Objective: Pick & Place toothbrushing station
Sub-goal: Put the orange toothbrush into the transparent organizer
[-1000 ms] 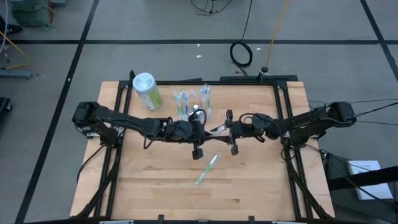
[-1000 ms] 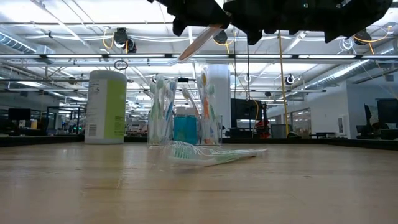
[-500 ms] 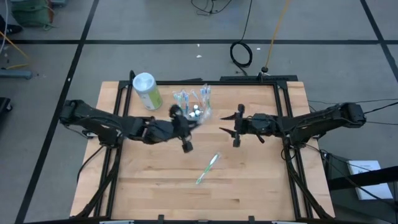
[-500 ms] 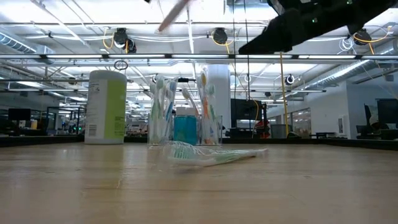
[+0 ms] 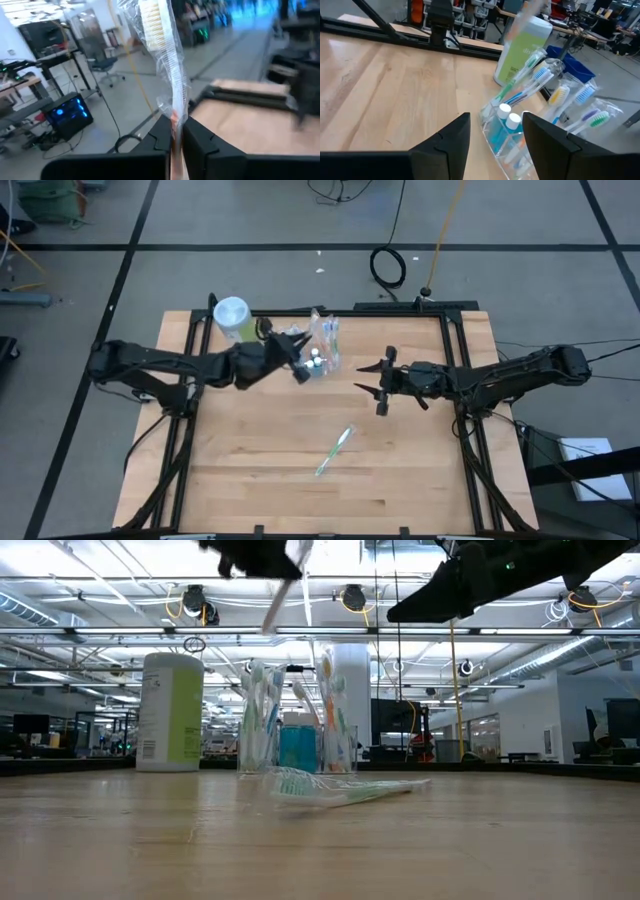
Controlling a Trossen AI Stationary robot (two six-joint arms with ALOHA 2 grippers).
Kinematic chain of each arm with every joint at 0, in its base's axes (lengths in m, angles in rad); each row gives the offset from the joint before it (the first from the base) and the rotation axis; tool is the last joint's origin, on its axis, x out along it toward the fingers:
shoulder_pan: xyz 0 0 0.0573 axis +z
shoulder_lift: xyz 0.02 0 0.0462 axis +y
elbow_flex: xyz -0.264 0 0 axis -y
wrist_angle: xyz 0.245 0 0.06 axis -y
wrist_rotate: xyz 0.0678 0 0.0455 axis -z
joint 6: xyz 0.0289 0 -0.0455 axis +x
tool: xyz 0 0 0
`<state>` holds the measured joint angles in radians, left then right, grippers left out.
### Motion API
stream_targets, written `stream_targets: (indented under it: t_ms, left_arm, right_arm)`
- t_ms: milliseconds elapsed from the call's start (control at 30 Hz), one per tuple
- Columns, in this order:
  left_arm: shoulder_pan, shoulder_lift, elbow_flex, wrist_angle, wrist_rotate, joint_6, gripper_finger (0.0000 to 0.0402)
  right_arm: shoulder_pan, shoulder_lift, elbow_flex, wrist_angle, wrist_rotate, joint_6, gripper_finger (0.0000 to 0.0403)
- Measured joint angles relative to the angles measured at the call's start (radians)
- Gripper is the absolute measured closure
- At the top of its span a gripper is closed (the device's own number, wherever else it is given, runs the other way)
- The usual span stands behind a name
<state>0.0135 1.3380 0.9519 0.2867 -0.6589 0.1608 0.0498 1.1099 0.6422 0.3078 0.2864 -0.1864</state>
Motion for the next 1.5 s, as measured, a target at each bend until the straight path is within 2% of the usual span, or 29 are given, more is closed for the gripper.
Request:
stream_targets:
  t_ms: [133,233,367,500,667,933,1133,1333,1500]
  left_arm:
    - [0.081,0.002,-0.213,0.401,0.073,-0.017,0.0388]
    - [0.092,0.004,-0.352,0.658,0.098,-0.02,0.0393]
    - [0.086,0.056,-0.49,0.819,0.09,0.009,0.0388]
    - [0.091,0.135,-0.542,0.948,0.025,-0.004,0.0392]
    - [0.089,0.277,-0.537,1.061,0.029,-0.015,0.0392]
    - [0.079,0.446,-0.534,1.16,-0.083,-0.06,0.0392]
    - [0.062,0.476,-0.533,1.138,-0.102,-0.052,0.0381]
    - [0.047,0.476,-0.533,1.11,-0.12,-0.161,0.0378]
    - [0.017,0.476,-0.533,1.07,-0.276,-0.206,0.0377]
  right_arm:
    - [0.0,0.0,0.0,0.0,0.0,0.044,0.0231]
    - [0.0,0.0,0.0,0.0,-0.001,0.047,0.023]
    - [0.0,0.0,0.0,0.005,-0.001,0.047,0.023]
    - [0.0,0.0,0.0,0.02,-0.001,0.047,0.0233]
    - [0.0,0.0,0.0,0.017,-0.001,0.071,0.0234]
    - [0.0,0.0,0.0,0.009,-0.001,0.149,0.0235]
    - [0.0,0.0,0.0,-0.002,-0.001,0.163,0.0236]
    - [0.0,0.0,0.0,-0.008,-0.001,0.216,0.0236]
    - [0.0,0.0,0.0,-0.009,-0.002,0.231,0.0239]
